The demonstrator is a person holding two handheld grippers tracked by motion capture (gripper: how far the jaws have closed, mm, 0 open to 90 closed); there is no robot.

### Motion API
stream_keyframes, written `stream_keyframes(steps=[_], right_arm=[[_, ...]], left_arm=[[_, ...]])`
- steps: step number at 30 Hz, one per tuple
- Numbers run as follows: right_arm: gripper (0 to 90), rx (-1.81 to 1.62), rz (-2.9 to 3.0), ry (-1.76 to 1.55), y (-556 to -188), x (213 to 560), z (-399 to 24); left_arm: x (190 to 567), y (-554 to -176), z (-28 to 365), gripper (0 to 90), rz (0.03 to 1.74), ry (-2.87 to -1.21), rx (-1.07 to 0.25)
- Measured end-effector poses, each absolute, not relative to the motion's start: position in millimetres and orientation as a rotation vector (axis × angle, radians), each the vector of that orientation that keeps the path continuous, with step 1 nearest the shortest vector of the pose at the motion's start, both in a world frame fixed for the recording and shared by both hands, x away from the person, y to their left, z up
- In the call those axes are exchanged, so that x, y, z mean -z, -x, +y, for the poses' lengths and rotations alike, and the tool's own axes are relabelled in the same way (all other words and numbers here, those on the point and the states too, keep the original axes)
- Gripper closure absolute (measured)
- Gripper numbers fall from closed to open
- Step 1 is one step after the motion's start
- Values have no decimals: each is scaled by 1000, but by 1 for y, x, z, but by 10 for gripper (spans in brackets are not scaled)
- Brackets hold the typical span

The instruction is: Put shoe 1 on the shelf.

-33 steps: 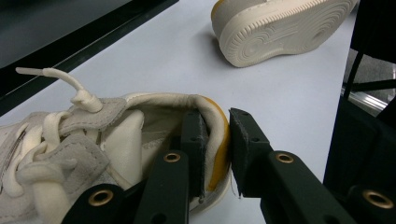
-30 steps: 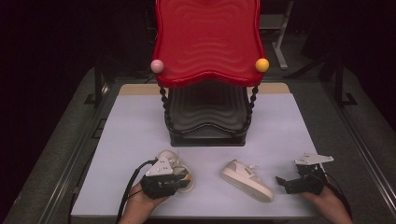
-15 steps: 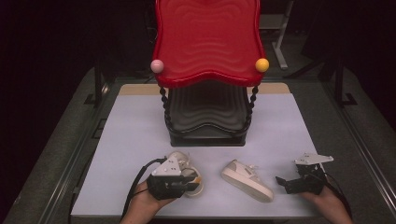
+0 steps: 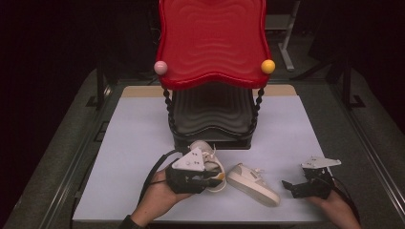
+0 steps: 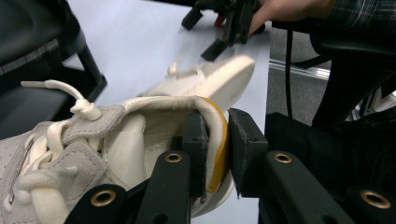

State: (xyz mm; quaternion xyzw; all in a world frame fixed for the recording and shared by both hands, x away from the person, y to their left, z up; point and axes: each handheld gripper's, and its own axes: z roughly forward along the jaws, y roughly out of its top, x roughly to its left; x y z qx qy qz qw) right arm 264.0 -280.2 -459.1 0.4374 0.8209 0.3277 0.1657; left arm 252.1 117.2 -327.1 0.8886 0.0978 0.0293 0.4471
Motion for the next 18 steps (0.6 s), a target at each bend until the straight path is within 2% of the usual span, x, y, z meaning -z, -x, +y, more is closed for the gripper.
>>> stream_keyframes(steps=[18], right_arm=[[0, -937, 2337, -1245, -264, 459, -280]], left_arm=[[295, -316, 109, 781, 158, -2218, -201]])
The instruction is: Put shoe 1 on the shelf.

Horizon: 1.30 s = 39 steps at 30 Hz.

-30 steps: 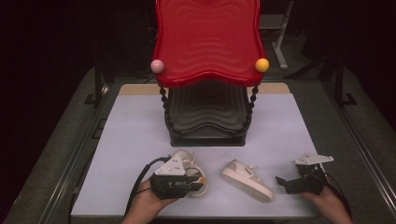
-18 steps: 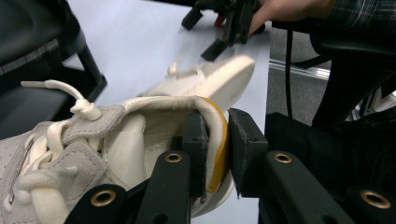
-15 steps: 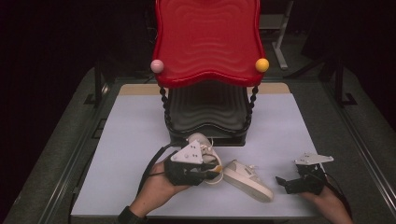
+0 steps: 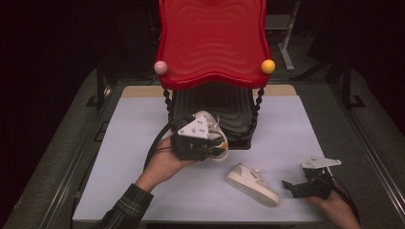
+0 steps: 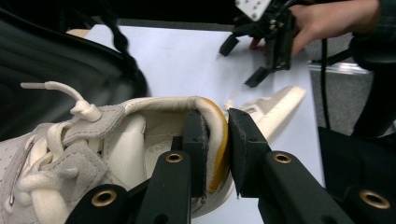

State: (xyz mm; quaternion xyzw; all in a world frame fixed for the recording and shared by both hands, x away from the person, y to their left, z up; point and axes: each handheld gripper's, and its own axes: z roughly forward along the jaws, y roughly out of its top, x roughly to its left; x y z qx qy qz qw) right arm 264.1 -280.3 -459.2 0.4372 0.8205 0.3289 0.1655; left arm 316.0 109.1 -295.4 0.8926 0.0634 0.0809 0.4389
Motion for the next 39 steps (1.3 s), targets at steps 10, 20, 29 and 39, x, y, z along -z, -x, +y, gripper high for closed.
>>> stream_keyframes(steps=[10, 20, 29, 39], right_arm=[[0, -938, 2336, -1245, -264, 459, -280], [0, -937, 2335, -1244, -264, 459, -280], [30, -894, 2364, -1271, -267, 455, -278], [615, -1116, 2366, -1159, -275, 413, -274]], left_arm=[[293, -355, 106, 782, 120, -2236, -291], [305, -375, 104, 781, 102, -2264, -337], [314, -374, 108, 752, 144, -2243, -322], [296, -352, 123, 664, 247, -2141, -362]])
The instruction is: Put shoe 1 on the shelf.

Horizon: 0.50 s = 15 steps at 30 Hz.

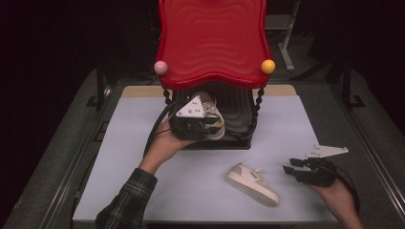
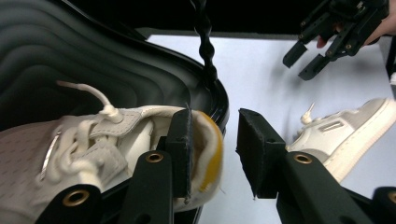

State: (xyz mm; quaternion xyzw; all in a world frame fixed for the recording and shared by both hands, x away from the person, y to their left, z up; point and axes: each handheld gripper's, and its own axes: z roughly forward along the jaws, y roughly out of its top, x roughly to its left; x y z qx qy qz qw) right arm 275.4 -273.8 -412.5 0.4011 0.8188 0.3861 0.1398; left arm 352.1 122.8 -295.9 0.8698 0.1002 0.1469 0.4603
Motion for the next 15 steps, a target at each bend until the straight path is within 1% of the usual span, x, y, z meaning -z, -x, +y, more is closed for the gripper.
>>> stream_keyframes(steps=[2, 5, 7, 15], right_arm=[[705, -1169, 2363, -1126, -278, 401, -265], [827, -1233, 2374, -1039, -283, 384, -247], [895, -1254, 2374, -993, -288, 376, -233], [896, -1363, 2436, -838, -320, 359, -181]], left_arm=[[294, -346, 128, 706, 263, -2134, -376], [296, -340, 136, 832, 310, -2129, -384], [299, -338, 142, 899, 345, -2132, -390], [324, -338, 154, 900, 451, -2148, -351]])
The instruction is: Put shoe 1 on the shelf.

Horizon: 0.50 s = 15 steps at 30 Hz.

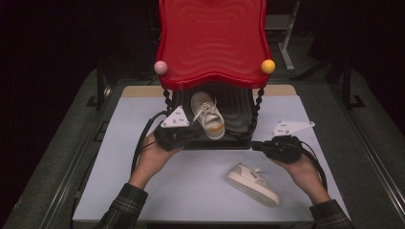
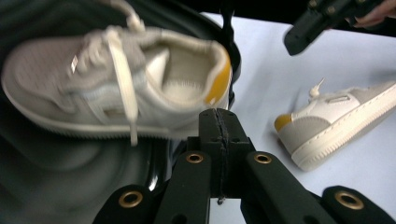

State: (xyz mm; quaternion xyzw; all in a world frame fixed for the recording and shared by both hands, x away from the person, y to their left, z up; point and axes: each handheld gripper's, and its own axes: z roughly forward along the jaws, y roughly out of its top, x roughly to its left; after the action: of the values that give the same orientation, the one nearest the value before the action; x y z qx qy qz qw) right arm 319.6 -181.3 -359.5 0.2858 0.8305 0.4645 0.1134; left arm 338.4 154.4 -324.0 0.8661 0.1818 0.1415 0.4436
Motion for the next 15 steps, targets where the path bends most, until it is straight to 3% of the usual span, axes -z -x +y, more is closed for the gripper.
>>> stream_keyframes(steps=[15], right_arm=[[896, -1387, 2464, -789, -365, 347, -133]], left_arm=[[346, -354, 149, 900, 574, -2107, -356]])
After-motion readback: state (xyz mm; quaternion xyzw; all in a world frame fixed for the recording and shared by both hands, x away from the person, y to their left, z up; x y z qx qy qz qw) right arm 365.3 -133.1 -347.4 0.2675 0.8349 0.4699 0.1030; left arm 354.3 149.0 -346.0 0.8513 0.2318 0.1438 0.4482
